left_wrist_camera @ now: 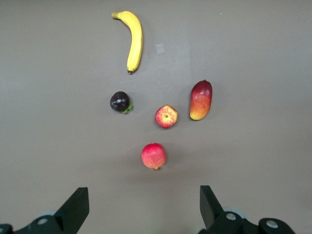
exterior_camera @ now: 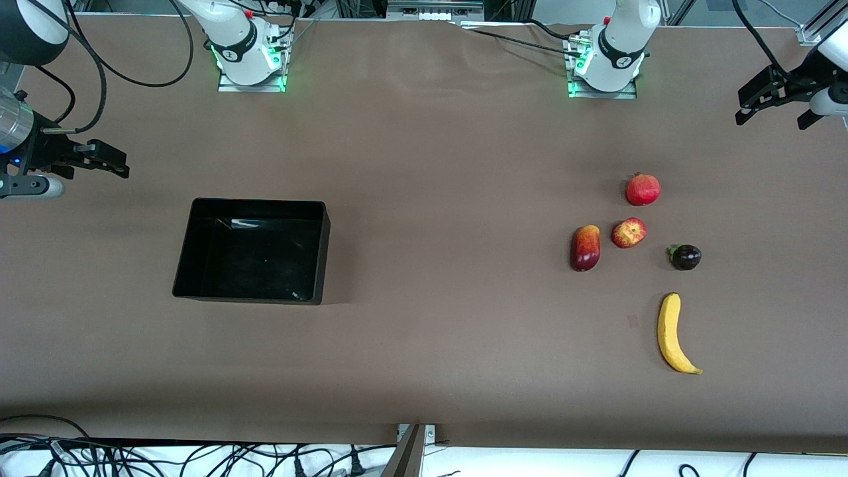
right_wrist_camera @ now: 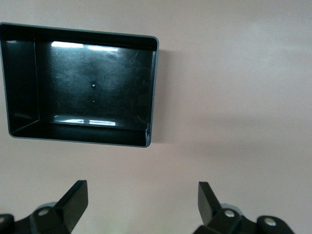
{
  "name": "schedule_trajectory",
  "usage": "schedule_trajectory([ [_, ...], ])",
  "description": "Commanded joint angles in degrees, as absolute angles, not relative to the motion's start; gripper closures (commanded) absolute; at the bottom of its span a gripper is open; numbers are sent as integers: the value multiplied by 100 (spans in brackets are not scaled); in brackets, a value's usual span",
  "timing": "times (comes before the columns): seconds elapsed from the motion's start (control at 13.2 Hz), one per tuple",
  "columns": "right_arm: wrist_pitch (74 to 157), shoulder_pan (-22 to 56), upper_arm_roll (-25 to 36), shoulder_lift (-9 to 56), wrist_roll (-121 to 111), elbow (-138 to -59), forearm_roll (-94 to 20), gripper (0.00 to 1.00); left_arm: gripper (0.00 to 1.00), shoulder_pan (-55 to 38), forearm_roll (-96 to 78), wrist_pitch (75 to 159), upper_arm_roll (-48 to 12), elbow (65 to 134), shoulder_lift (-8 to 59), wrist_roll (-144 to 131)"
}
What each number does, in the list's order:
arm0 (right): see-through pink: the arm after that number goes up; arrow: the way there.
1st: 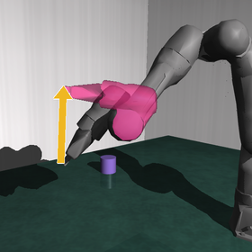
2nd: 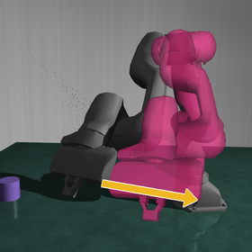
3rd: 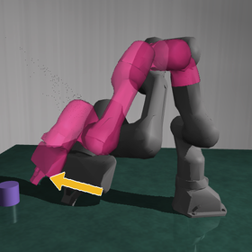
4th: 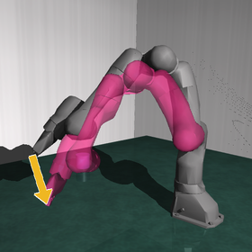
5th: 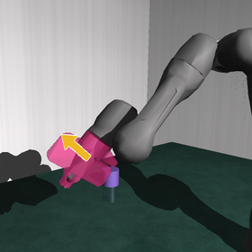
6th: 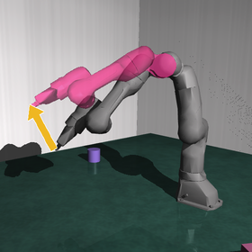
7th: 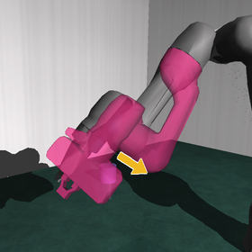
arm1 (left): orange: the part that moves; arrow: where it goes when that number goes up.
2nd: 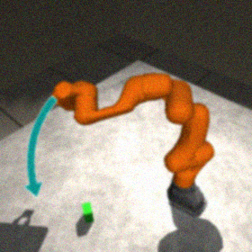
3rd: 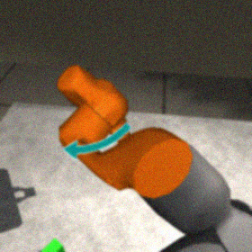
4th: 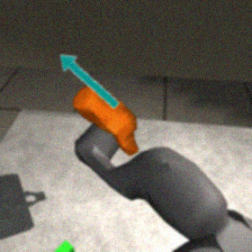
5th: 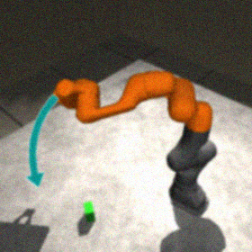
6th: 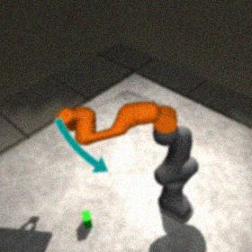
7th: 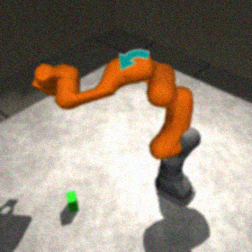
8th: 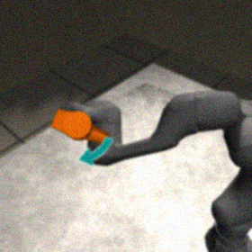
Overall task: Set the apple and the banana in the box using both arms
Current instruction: 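Reach the right gripper down to the edge of the black box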
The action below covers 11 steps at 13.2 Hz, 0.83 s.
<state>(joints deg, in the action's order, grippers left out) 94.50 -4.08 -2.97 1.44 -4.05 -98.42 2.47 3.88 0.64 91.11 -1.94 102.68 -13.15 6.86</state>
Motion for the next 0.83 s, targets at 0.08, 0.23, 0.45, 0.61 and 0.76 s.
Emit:
schedule_trajectory([
  [0.08,9299,-308,-308,141,-44,-9747,299,0,0,404,53,8956,-184,10099,-1274,791],
  [0.23,9299,-299,-307,167,-53,-9738,351,0,0,404,53,8956,-176,10099,-1266,791],
  [0.45,9281,-308,-299,193,-80,-9721,282,0,0,404,53,8965,-246,10081,-1274,782],
  [0.61,9343,-325,-281,543,-88,-9677,308,0,0,396,53,8965,-281,10081,-1266,747],
  [0.76,9360,-360,-264,947,-54,-9694,281,0,0,396,53,8974,-264,10081,-1266,747],
])
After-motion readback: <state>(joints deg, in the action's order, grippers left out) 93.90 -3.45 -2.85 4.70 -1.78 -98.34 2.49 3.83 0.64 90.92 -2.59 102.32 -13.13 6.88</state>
